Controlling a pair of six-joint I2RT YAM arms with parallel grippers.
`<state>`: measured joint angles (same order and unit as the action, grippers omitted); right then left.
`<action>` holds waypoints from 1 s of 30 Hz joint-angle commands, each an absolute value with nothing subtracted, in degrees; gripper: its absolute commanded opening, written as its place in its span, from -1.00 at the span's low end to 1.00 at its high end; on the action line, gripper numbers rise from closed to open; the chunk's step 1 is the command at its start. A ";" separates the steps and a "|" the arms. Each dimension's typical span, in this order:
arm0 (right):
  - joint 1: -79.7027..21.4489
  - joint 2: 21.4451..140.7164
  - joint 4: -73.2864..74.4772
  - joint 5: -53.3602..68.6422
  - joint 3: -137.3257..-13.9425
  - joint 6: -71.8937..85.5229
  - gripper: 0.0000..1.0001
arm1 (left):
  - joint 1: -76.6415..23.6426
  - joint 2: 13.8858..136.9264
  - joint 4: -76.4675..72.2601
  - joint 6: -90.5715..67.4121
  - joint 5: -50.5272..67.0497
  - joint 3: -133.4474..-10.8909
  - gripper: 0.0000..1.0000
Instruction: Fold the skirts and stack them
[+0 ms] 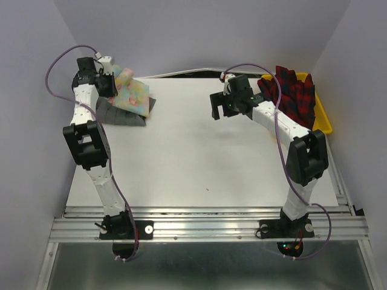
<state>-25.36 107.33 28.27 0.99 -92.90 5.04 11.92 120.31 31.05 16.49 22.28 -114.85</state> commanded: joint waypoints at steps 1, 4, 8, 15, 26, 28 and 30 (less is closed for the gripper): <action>-25.49 106.87 26.98 0.18 -92.29 4.04 1.00 | 14.24 124.44 29.79 17.49 26.02 -119.18 -1.00; -25.49 107.40 27.60 0.26 -92.20 4.22 1.00 | 14.68 129.44 30.41 19.07 24.36 -121.28 -0.79; -25.49 107.84 28.30 0.26 -92.46 4.22 1.00 | 15.03 132.35 29.45 19.69 21.89 -123.39 -0.51; -25.49 107.58 28.74 -1.05 -92.72 4.48 1.00 | 16.26 130.35 30.59 18.81 16.98 -127.35 -0.17; -25.49 103.80 29.44 -2.37 -92.64 3.25 1.00 | 17.14 121.91 30.14 20.74 2.64 -129.90 0.77; -25.49 103.10 29.53 -2.55 -91.85 3.08 1.00 | 17.14 121.20 30.76 21.44 4.82 -130.34 0.66; -25.49 102.14 29.53 -2.46 -91.15 2.73 1.00 | 17.14 120.06 31.20 21.79 8.59 -128.77 0.51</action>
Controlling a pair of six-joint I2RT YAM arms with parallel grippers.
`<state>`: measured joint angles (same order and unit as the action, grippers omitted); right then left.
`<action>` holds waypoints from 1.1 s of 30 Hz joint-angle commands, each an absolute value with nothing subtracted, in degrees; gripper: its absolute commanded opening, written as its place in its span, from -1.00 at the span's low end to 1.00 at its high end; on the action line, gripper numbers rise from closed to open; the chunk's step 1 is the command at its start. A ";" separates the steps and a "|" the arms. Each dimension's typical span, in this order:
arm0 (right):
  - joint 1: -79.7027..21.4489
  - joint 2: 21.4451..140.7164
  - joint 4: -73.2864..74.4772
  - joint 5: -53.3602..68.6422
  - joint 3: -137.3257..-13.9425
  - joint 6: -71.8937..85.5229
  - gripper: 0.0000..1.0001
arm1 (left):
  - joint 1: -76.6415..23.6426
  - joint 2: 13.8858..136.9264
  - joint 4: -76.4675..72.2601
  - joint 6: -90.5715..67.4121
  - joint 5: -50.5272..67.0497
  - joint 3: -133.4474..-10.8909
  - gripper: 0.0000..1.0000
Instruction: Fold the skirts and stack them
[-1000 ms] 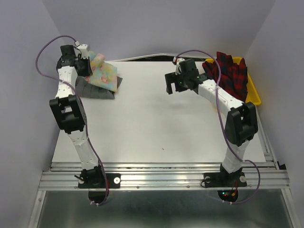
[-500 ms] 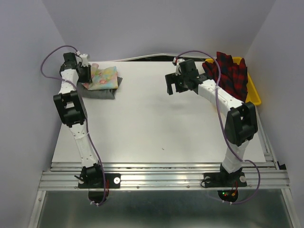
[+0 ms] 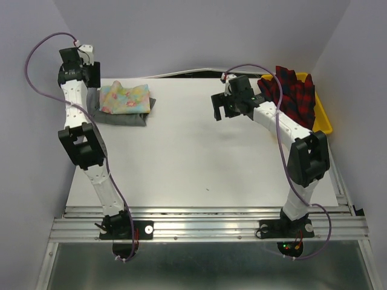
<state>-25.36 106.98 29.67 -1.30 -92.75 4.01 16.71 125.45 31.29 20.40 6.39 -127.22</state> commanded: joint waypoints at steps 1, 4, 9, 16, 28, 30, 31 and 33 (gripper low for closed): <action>-25.49 101.87 29.53 -2.46 -90.79 2.64 1.00 | 17.14 119.71 31.20 22.23 12.01 -127.72 0.32; -24.96 101.16 29.53 -2.02 -89.13 2.37 1.00 | 16.70 118.92 30.59 22.76 19.22 -123.50 0.02; -24.96 101.51 29.44 -0.70 -86.93 2.37 1.00 | 15.12 121.55 28.75 21.89 23.20 -120.76 -0.05; -24.96 102.74 29.53 -0.88 -85.96 2.11 1.00 | 14.94 129.37 26.29 15.92 19.80 -123.31 -0.12; -19.96 98.80 33.31 1.32 -84.73 0.97 1.00 | 18.90 127.90 21.81 13.79 16.77 -114.89 0.40; -18.29 96.96 33.57 1.84 -84.03 0.70 1.00 | 18.72 123.08 20.57 15.02 19.58 -111.55 0.66; -17.24 96.33 33.66 2.28 -83.85 0.70 1.00 | 18.63 119.91 20.48 15.55 20.47 -110.75 0.75; -16.10 94.84 33.66 2.81 -83.32 0.70 1.00 | 18.28 116.66 20.65 16.87 21.18 -109.52 0.94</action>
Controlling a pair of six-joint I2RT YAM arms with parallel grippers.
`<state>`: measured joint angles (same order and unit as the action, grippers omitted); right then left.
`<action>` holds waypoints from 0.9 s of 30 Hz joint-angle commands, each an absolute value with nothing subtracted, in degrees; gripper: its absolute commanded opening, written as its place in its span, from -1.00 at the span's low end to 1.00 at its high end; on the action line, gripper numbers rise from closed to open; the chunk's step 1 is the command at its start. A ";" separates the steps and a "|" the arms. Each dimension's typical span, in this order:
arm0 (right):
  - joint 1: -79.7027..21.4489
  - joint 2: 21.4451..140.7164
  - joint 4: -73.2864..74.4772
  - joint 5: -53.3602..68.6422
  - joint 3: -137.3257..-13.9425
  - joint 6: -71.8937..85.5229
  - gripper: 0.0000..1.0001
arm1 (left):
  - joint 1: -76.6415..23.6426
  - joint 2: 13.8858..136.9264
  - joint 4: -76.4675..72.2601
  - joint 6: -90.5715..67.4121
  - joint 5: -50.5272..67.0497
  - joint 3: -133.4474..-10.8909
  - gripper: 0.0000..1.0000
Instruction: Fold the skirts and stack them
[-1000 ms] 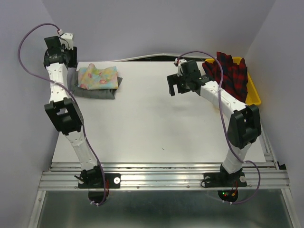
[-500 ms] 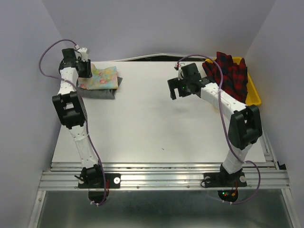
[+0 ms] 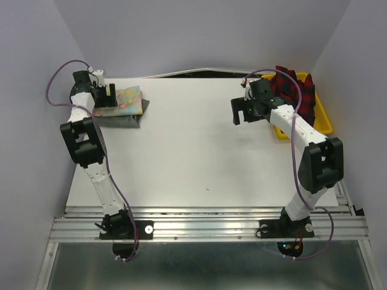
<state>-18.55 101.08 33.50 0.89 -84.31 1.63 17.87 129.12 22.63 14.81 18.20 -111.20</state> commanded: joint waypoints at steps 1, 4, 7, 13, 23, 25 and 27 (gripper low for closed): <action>-15.39 93.96 33.66 3.07 -82.80 0.62 1.00 | 18.28 114.80 20.65 17.14 22.05 -108.99 0.97; -11.88 90.62 33.66 4.04 -82.09 0.70 1.00 | 18.19 106.90 20.48 18.10 23.55 -107.14 0.97; -7.84 86.67 33.75 6.23 -79.90 -2.10 1.00 | 18.02 97.76 19.17 18.02 23.90 -103.11 0.97; -0.20 81.65 34.72 6.86 -78.48 -5.88 1.00 | 18.11 81.05 25.62 18.60 27.73 -94.05 0.97; 11.24 105.33 38.14 2.91 -102.79 -10.90 1.00 | 17.05 65.58 32.52 21.27 31.20 -78.94 0.93; 11.78 110.37 38.49 0.71 -110.08 -10.81 1.00 | 16.96 63.55 32.69 21.18 30.77 -76.30 0.94; 11.78 117.55 39.29 0.18 -114.85 -10.99 1.00 | 16.88 63.02 33.57 21.53 30.24 -74.98 0.93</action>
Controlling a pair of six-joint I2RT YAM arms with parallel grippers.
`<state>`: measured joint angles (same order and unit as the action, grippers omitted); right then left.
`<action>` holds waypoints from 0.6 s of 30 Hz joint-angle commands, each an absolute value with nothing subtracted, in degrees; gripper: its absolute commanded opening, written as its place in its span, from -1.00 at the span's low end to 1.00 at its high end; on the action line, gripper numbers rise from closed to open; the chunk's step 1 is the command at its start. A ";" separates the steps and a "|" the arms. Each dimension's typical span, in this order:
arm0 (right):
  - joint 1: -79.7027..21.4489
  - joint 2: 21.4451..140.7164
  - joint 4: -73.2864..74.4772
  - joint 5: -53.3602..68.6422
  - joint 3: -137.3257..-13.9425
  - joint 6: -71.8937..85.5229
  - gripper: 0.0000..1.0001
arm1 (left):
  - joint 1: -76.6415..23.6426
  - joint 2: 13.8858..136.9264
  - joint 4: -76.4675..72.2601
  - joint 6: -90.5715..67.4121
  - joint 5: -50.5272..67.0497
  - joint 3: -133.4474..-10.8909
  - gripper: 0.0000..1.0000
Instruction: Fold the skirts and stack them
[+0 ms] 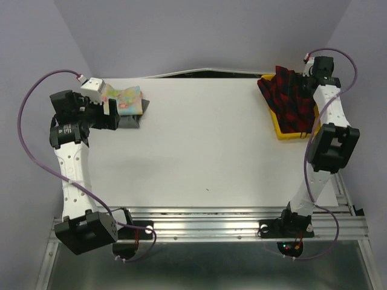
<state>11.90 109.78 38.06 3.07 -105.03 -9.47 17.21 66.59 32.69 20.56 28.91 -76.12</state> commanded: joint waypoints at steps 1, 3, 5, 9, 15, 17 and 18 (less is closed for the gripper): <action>11.78 119.86 39.72 0.18 -119.14 -10.81 1.00 | 16.88 63.19 33.84 21.79 30.06 -74.62 0.94; 11.78 124.26 40.25 -1.92 -123.03 -10.72 1.00 | 16.88 63.54 34.28 21.97 29.88 -73.92 0.93; 11.78 130.15 40.34 -3.16 -125.93 -10.72 1.00 | 16.88 64.33 34.45 21.89 29.71 -73.74 0.93; 11.78 137.27 40.34 -3.43 -129.11 -12.04 1.00 | 16.88 66.35 34.63 21.79 29.53 -73.30 0.94; 11.78 140.63 40.43 -1.86 -128.14 -13.44 0.33 | 16.88 68.99 35.42 22.94 28.56 -72.51 0.93; 11.78 139.40 40.52 -0.62 -128.93 -14.06 0.03 | 16.88 69.34 35.25 22.85 29.18 -72.42 0.93; 11.78 139.13 40.78 -0.62 -129.72 -14.32 -0.36 | 16.88 69.78 35.16 22.76 29.53 -72.68 0.93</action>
